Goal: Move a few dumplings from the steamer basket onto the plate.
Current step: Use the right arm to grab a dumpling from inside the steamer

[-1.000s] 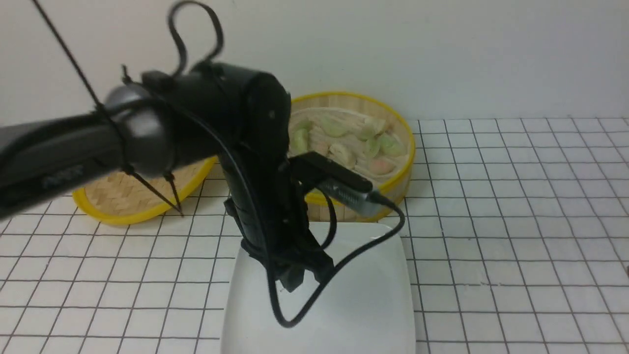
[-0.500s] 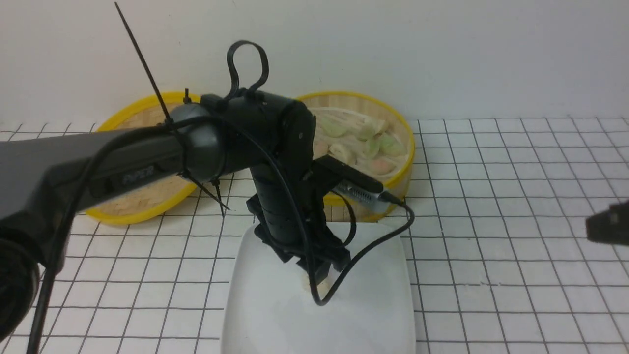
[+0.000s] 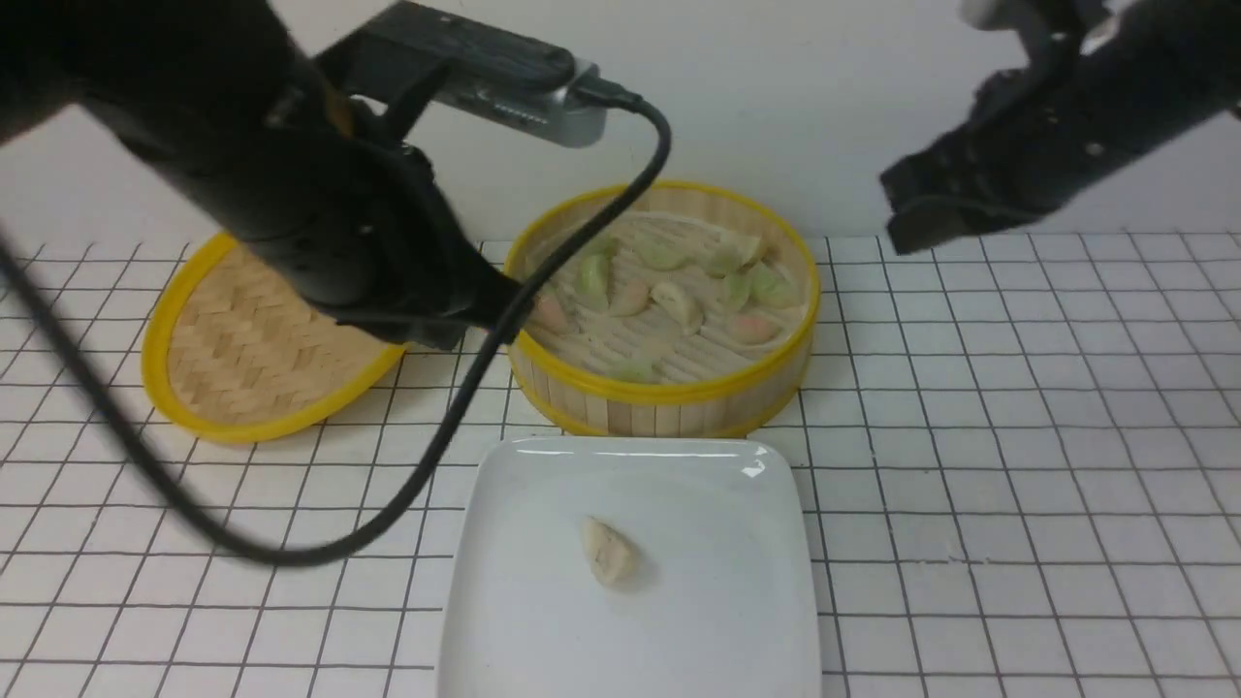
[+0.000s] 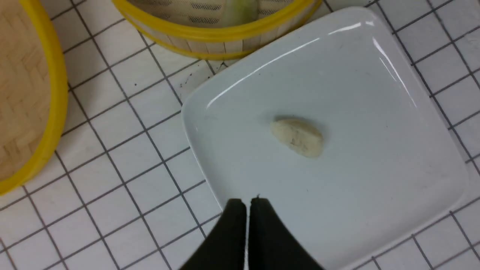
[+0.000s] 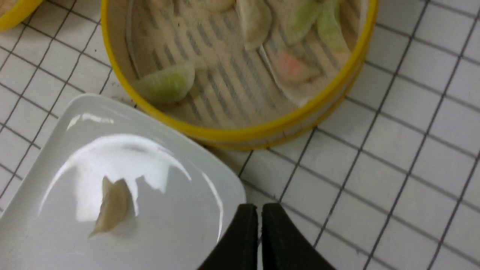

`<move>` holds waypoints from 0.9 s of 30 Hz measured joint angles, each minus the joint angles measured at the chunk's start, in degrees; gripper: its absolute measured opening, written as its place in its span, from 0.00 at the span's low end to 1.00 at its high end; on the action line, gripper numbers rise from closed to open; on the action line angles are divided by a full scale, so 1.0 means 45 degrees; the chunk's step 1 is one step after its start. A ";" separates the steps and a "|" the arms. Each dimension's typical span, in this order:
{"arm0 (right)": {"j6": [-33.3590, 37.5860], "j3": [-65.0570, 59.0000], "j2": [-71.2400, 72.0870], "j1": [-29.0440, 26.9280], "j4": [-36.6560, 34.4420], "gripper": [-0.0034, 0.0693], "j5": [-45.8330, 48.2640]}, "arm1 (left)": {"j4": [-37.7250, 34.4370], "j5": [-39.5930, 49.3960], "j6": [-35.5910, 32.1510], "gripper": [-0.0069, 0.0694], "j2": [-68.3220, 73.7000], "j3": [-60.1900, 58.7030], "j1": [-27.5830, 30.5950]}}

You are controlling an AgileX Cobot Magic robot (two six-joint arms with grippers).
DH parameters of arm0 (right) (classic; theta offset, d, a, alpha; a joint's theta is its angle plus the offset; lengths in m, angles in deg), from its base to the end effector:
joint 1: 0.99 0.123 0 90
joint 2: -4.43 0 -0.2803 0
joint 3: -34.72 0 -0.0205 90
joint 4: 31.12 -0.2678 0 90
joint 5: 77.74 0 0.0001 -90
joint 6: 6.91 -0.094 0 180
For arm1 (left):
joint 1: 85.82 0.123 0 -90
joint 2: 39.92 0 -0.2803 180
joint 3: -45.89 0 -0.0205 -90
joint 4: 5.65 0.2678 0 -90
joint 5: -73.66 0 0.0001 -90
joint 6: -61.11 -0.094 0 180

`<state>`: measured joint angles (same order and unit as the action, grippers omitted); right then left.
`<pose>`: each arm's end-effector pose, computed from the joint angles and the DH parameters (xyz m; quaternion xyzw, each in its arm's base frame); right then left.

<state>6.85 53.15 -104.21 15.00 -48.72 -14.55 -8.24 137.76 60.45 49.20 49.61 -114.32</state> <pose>0.3770 0.1344 0.3279 -0.2123 0.9387 0.1531 0.2244 0.2694 -0.1506 0.3642 0.2388 0.9345 -0.0848 0.2499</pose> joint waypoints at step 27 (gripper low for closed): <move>-0.0338 0.8125 -0.9578 0.1484 0.3437 0.52 0.0618 | -0.0041 0.0655 0.1044 0.08 -0.3652 -0.2954 0.0000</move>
<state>5.33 89.71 -147.32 21.68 -33.26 -11.77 -8.42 140.70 65.14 32.77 36.32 -114.32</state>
